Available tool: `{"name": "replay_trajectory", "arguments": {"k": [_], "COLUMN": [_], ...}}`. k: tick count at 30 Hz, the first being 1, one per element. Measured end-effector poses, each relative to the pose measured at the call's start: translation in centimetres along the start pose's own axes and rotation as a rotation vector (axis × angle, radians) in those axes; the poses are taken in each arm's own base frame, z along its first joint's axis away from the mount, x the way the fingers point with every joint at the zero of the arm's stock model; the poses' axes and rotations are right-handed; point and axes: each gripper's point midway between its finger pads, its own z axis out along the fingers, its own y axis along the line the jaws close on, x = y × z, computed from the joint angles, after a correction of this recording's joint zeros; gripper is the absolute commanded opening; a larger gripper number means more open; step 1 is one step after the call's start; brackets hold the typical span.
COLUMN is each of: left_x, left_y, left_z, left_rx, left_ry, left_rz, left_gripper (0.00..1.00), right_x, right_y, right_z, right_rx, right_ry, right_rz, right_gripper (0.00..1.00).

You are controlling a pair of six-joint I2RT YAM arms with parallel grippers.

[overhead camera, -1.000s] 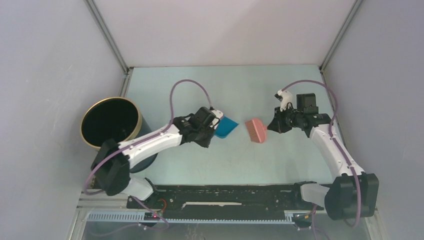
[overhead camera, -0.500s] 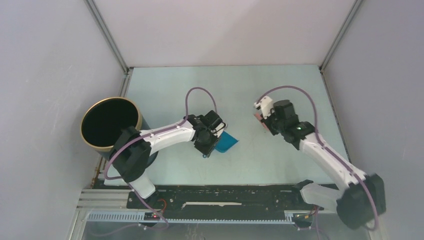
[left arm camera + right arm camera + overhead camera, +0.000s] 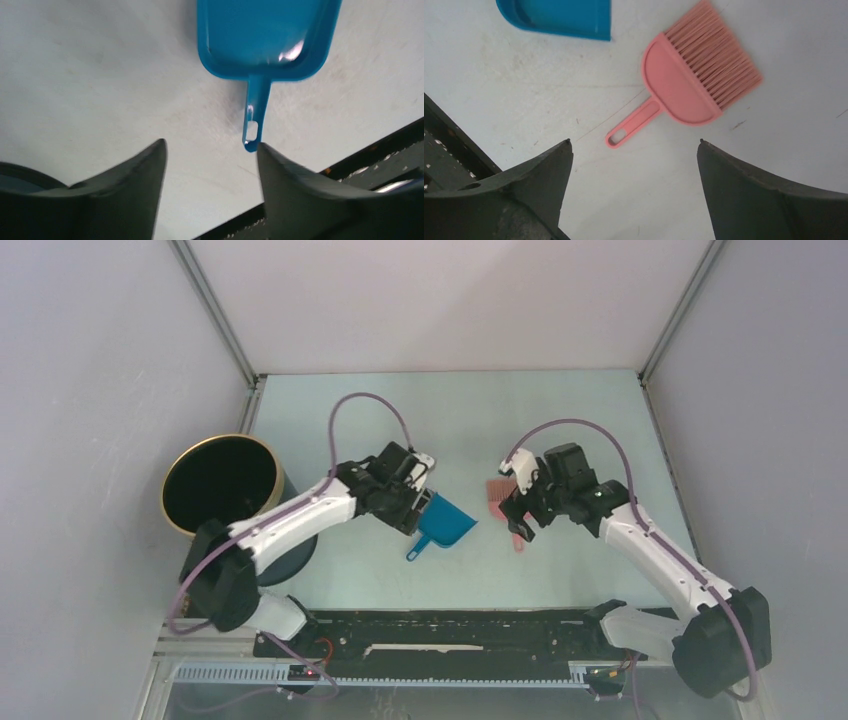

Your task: Sweep away the paper scraps from the table

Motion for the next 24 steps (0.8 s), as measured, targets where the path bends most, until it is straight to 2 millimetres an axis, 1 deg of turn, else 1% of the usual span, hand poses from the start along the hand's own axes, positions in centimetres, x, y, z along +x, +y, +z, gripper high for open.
{"name": "replay_trajectory", "arguments": {"k": [2, 5, 7, 9, 11, 12, 14, 15, 16, 18, 20, 22, 24], "left_x": [-1.5, -4.2, -5.7, -7.5, -9.8, -10.6, -11.5, -11.7, -11.6, -11.1, -10.9, -10.8, -10.4], "left_y": [0.6, 1.1, 1.4, 1.6, 1.9, 2.1, 2.8, 3.4, 4.2, 5.6, 6.3, 6.3, 6.1], "left_z": [-1.7, -5.3, -7.2, -9.1, -11.2, -12.3, -14.4, -15.4, -15.7, -14.9, -13.6, -11.5, -10.3], "left_rx": [-0.008, -0.003, -0.014, -0.026, -0.043, -0.052, -0.080, -0.105, -0.137, -0.174, -0.174, -0.153, -0.138], "left_ry": [-0.102, -0.292, -0.384, -0.465, -0.582, -0.645, -0.761, -0.824, -0.861, -0.863, -0.828, -0.772, -0.732], "left_rz": [-0.008, -0.028, -0.036, -0.041, -0.052, -0.059, -0.075, -0.094, -0.116, -0.156, -0.176, -0.183, -0.184], "left_gripper": [0.98, 1.00, 1.00, 1.00, 1.00, 1.00, 1.00, 1.00, 1.00, 1.00, 1.00, 1.00, 1.00], "right_x": [-0.8, -0.9, -0.6, -0.9, -2.2, -3.1, -4.5, -5.3, -5.7, -5.9, -6.0, -5.2, -4.5], "right_y": [-0.6, -1.4, -1.8, -2.8, -5.5, -7.4, -11.0, -13.0, -14.6, -16.5, -16.5, -16.0, -15.3], "right_z": [-0.5, -0.5, -0.4, -0.7, -1.8, -2.7, -5.0, -6.5, -7.7, -8.7, -8.1, -6.7, -5.5], "right_rx": [0.003, 0.008, 0.018, 0.053, 0.141, 0.188, 0.262, 0.293, 0.324, 0.379, 0.377, 0.344, 0.307], "right_ry": [-0.037, -0.045, -0.037, -0.053, -0.111, -0.165, -0.276, -0.348, -0.402, -0.454, -0.465, -0.443, -0.417], "right_rz": [0.030, 0.082, 0.125, 0.186, 0.284, 0.353, 0.480, 0.548, 0.590, 0.621, 0.621, 0.642, 0.664], "right_gripper": [1.00, 1.00, 1.00, 1.00, 1.00, 1.00, 1.00, 1.00, 1.00, 1.00, 1.00, 1.00, 1.00]}}
